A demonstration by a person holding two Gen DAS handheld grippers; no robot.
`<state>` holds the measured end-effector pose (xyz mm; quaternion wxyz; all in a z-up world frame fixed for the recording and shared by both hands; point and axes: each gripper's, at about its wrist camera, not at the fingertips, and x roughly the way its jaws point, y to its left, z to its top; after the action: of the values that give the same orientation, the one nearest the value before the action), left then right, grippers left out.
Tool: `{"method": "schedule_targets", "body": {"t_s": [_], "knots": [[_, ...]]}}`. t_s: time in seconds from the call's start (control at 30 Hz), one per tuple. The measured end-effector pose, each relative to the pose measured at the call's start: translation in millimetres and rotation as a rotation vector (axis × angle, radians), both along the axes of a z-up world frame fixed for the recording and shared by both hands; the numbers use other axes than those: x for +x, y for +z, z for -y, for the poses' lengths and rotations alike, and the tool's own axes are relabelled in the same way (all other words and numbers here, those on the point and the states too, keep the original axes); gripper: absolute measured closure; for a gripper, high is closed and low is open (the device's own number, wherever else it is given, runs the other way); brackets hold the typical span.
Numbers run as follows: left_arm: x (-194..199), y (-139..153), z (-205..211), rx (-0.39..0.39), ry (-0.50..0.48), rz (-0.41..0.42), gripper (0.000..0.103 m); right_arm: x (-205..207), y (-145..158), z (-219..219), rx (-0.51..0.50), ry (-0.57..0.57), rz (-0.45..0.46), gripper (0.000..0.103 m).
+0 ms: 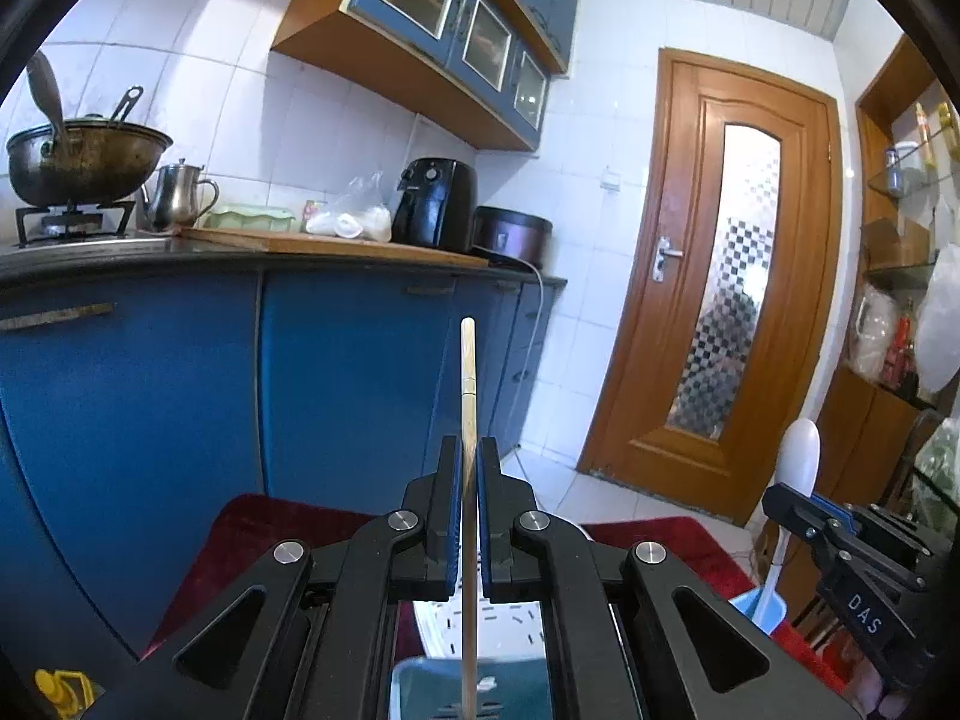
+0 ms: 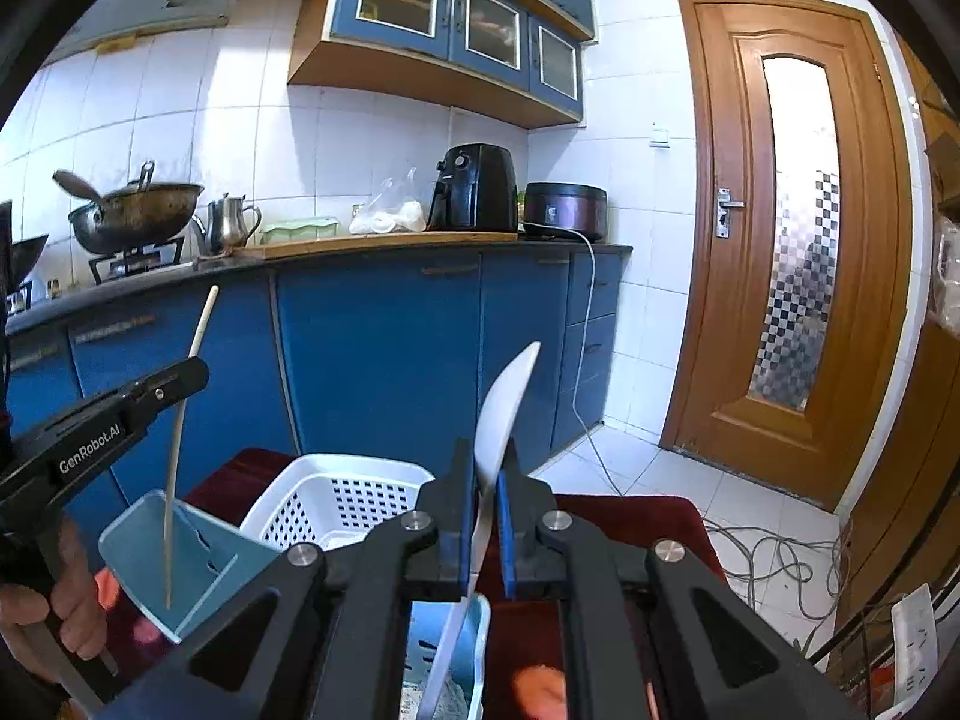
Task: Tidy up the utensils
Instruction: 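Lift the chopstick and spoon with both tools over the blue box, then lower the white spoon into the blue box and open the right tool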
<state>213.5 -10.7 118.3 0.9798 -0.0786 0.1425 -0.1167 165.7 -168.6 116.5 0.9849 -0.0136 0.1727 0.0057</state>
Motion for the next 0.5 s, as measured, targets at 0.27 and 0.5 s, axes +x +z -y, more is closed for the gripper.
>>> {"method": "schedule_targets", "body": {"t_s": [0.27, 0.5], "knots": [[-12.8, -10.6, 3.2, 0.041, 0.0, -0.018, 0.099, -4.5, -13.7, -1.2, 0.021, 0.023, -0.044, 0.094], [-22.7, -12.8, 2.3, 0.046, -0.009, -0.025, 0.099, -10.6, -13.8, 0.5, 0.04, 0.037, -0.06, 0.078]]}}
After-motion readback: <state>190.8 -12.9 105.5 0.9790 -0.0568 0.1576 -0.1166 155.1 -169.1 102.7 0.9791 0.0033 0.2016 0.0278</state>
